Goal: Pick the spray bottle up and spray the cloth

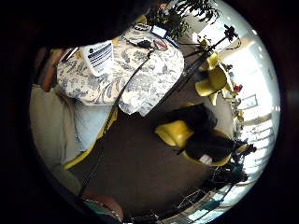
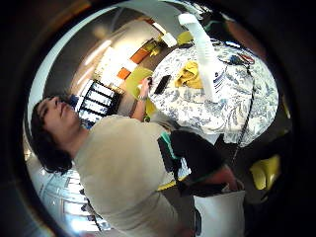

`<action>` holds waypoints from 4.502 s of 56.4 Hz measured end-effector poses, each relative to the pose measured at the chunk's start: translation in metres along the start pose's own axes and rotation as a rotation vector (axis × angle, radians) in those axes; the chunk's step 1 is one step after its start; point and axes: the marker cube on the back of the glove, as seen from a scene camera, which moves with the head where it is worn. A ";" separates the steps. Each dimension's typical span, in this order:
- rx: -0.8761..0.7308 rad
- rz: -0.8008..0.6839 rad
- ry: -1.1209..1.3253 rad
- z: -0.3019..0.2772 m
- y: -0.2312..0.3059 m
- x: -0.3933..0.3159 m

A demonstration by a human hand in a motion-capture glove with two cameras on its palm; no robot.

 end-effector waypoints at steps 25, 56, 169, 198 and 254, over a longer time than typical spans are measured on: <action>0.141 0.100 -0.148 0.002 -0.006 -0.010; 0.504 0.367 -0.983 0.085 -0.094 -0.003; 0.600 0.473 -0.939 0.098 -0.134 -0.050; 0.694 0.587 -0.779 0.134 -0.229 0.008; -0.876 0.424 -0.376 0.138 -0.283 -0.055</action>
